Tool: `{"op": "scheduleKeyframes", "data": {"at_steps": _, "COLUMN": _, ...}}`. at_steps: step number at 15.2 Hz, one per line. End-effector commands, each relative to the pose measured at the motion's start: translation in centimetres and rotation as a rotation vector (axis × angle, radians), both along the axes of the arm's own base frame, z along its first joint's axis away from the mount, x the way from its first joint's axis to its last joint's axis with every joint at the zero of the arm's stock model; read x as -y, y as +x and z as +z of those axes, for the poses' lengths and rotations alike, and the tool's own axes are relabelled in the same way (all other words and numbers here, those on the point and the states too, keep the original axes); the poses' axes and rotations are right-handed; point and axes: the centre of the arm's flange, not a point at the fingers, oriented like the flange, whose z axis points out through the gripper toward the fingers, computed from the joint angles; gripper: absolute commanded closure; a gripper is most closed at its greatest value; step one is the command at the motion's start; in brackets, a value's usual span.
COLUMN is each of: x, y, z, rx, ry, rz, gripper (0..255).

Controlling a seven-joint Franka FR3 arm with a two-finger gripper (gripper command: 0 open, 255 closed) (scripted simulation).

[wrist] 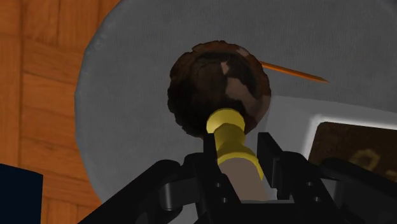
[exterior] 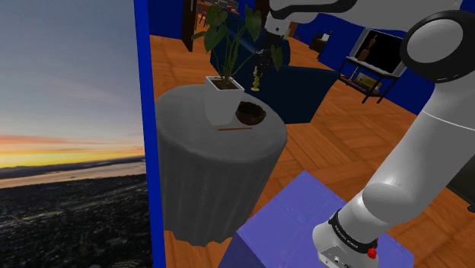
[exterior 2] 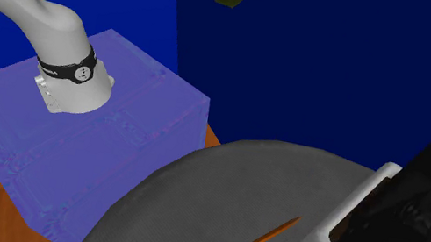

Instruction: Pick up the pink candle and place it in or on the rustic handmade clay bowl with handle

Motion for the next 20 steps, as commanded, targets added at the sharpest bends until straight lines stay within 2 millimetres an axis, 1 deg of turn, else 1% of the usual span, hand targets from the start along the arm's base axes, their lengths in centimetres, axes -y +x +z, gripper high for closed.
{"op": "scheduleKeyframes", "data": {"at_steps": 1, "x": -0.1, "y": 0.0, "z": -1.0, "rx": 0.0, "ry": 0.0, "rz": 0.0, "gripper": 255}}
{"op": "scheduleKeyframes", "data": {"at_steps": 13, "x": -0.1, "y": 0.0, "z": -7.5, "rx": 0.0, "ry": 0.0, "rz": 0.0, "gripper": 255}}
{"op": "scheduleKeyframes", "data": {"at_steps": 20, "x": -0.1, "y": 0.0, "z": -7.5, "rx": 0.0, "ry": 0.0, "rz": 0.0, "gripper": 255}}
